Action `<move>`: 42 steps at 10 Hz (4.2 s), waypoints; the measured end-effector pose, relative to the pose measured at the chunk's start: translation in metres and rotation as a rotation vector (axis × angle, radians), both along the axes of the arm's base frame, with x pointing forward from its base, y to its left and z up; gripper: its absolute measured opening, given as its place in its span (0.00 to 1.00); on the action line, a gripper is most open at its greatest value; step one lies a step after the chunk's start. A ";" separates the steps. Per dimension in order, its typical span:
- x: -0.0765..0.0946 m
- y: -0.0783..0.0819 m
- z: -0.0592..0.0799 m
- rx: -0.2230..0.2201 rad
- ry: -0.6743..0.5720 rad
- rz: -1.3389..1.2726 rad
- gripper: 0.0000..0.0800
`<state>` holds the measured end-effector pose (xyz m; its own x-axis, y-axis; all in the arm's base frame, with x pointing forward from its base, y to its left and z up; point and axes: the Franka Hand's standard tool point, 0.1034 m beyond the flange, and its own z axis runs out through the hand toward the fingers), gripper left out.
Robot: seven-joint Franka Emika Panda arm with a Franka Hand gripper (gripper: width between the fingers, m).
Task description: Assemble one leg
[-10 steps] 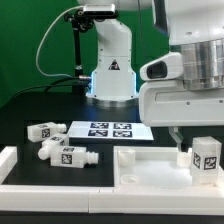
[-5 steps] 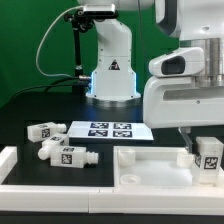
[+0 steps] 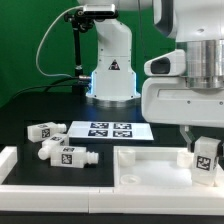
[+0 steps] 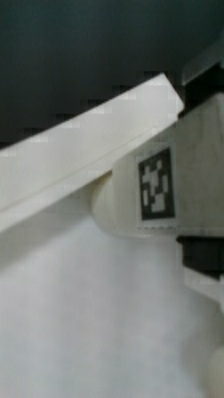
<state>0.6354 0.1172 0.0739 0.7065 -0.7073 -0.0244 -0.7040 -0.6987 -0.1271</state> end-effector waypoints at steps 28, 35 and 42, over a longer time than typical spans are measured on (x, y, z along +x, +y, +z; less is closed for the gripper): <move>0.007 -0.006 0.004 0.058 0.034 -0.447 0.38; 0.003 -0.006 0.003 -0.002 -0.020 0.266 0.78; 0.003 -0.005 0.002 -0.094 -0.060 0.894 0.66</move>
Offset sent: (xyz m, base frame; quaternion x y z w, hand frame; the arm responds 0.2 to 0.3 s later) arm 0.0112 0.0004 0.0119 0.0381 -0.0163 0.1914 0.9806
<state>0.6386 0.1117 0.0759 0.9921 0.1096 0.0603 0.1133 -0.9917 -0.0605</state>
